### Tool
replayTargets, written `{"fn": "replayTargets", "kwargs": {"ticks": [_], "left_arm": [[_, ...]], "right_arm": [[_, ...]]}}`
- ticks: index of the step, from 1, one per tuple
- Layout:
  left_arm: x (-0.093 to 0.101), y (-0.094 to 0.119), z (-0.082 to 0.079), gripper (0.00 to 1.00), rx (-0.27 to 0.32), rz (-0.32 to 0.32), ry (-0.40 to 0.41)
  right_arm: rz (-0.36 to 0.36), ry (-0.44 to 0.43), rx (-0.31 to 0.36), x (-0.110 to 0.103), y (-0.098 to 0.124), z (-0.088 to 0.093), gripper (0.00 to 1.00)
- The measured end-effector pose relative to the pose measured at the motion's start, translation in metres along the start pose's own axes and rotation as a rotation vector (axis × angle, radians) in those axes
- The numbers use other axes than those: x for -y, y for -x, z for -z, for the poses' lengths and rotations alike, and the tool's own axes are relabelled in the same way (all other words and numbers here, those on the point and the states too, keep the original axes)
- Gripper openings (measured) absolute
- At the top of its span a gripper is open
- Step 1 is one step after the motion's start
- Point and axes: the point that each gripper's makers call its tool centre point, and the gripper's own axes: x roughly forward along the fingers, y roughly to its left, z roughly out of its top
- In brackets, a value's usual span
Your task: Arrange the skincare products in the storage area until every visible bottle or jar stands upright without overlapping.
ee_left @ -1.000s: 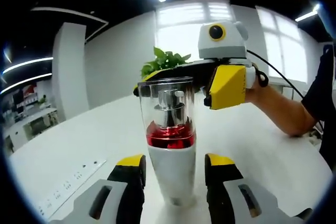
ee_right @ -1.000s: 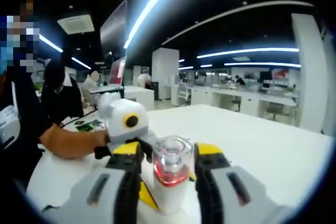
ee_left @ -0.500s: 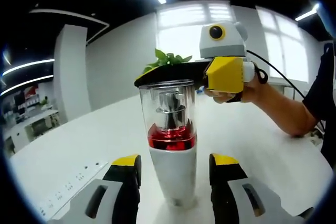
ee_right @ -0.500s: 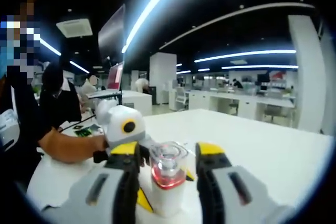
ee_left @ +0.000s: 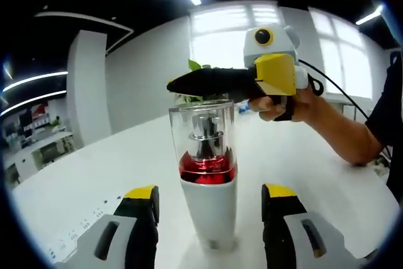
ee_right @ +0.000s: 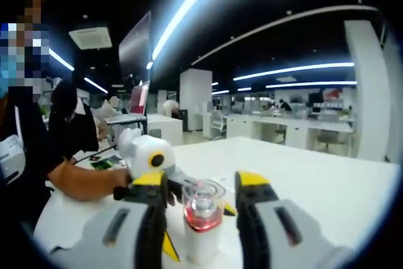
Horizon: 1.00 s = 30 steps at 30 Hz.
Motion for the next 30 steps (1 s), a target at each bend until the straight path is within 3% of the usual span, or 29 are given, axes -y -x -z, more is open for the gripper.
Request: {"fn": "replayTargets", "kwargs": {"ticks": [12, 24, 30], "left_arm": [[-0.001, 0.005, -0.007, 0.79, 0.008, -0.024, -0.002], [-0.004, 0.010, -0.016, 1.00, 0.034, -0.056, 0.017], [0.000, 0.015, -0.022, 0.99, 0.037, -0.058, 0.020]], "right_arm": [[-0.024, -0.005, 0.037, -0.008, -0.001, -0.013, 0.51], [-0.015, -0.028, 0.075, -0.011, -0.001, -0.023, 0.75], [-0.009, -0.033, 0.088, -0.013, 0.000, -0.027, 0.82]]}}
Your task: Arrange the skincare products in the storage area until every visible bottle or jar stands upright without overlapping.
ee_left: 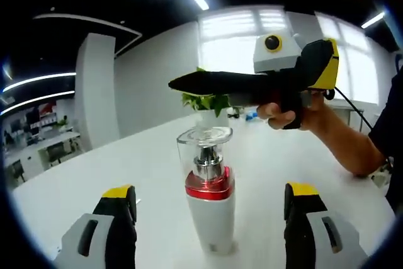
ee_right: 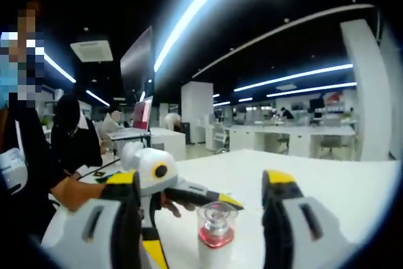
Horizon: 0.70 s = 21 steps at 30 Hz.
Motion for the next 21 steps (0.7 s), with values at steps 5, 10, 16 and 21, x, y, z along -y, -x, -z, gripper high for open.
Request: {"fn": "replayTargets", "kwargs": {"ticks": [5, 10, 16, 21], "left_arm": [[0.001, 0.007, -0.002, 0.99, 0.014, -0.010, 0.006], [0.005, 0.011, 0.002, 0.99, 0.002, -0.017, 0.014], [0.013, 0.018, 0.000, 0.99, -0.001, -0.015, 0.015], [0.022, 0.029, -0.003, 0.99, 0.003, -0.018, 0.010]], "right_arm": [[0.008, -0.019, 0.038, -0.001, -0.001, -0.009, 0.96], [0.017, -0.025, 0.058, -0.002, 0.001, -0.014, 1.00], [0.006, -0.011, 0.060, -0.007, -0.001, -0.017, 1.00], [-0.007, 0.000, 0.065, -0.010, -0.001, -0.021, 1.00]]}}
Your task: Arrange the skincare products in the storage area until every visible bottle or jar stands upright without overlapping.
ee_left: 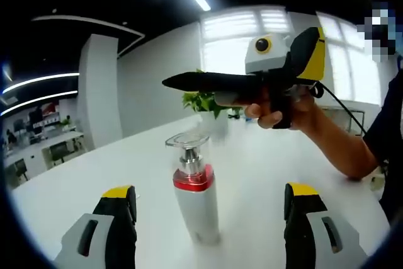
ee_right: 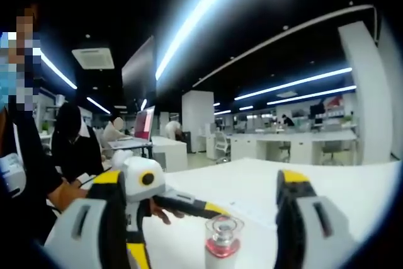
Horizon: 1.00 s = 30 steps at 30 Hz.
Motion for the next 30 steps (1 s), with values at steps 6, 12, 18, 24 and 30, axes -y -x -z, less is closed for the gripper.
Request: {"fn": "replayTargets", "kwargs": {"ticks": [6, 12, 18, 24, 30], "left_arm": [[0.013, 0.013, -0.001, 0.99, -0.008, -0.008, -0.017], [0.018, 0.023, -0.001, 0.99, -0.019, -0.022, -0.032], [0.024, 0.038, 0.001, 0.99, -0.036, -0.034, -0.048], [0.029, 0.058, 0.005, 0.99, -0.049, -0.051, -0.055], [0.034, 0.078, 0.007, 0.99, -0.060, -0.073, -0.062]], "right_arm": [[-0.012, 0.013, 0.006, -0.005, -0.001, -0.005, 1.00], [-0.028, 0.034, 0.007, -0.012, -0.001, -0.010, 1.00], [-0.052, 0.051, -0.008, -0.022, -0.006, -0.007, 1.00], [-0.093, 0.070, -0.044, -0.036, -0.013, -0.002, 1.00], [-0.120, 0.108, -0.026, -0.058, -0.014, -0.015, 0.98]]}}
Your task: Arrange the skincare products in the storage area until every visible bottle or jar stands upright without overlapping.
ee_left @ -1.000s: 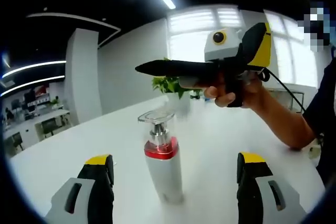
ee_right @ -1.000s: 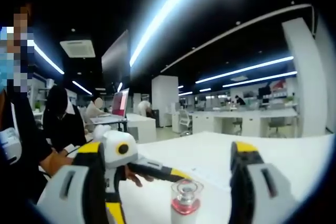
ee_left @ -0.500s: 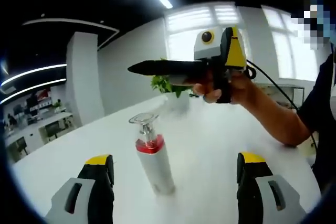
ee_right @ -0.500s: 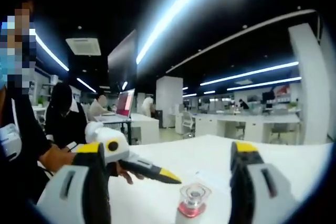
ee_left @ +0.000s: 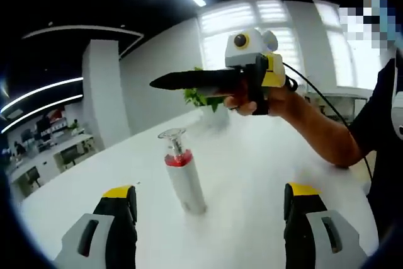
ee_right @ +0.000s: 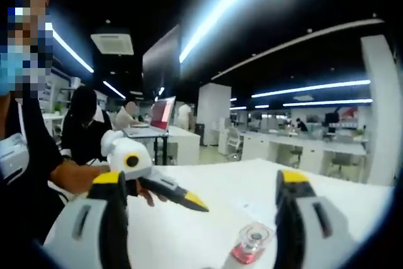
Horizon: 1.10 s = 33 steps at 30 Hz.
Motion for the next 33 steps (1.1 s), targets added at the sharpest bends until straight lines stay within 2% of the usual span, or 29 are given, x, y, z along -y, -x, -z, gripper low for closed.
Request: {"fn": "replayTargets", "kwargs": {"ticks": [3, 7, 18, 26, 33], "left_arm": [[0.001, 0.012, -0.002, 0.99, 0.009, -0.013, 0.003], [0.007, 0.029, -0.006, 0.99, 0.024, -0.028, -0.006], [0.029, 0.075, -0.005, 0.99, 0.056, -0.058, -0.009], [0.042, 0.110, 0.008, 0.99, 0.057, -0.102, -0.005], [0.048, 0.136, 0.020, 0.98, 0.048, -0.138, 0.004]], "right_arm": [[-0.011, 0.017, 0.008, -0.010, 0.001, -0.007, 0.97], [-0.018, 0.058, -0.046, -0.022, 0.005, -0.004, 0.97], [-0.009, 0.117, -0.121, -0.060, 0.025, -0.003, 0.95], [-0.028, 0.163, -0.170, -0.088, 0.028, -0.001, 0.92], [-0.056, 0.190, -0.197, -0.109, 0.020, 0.005, 0.90]]}}
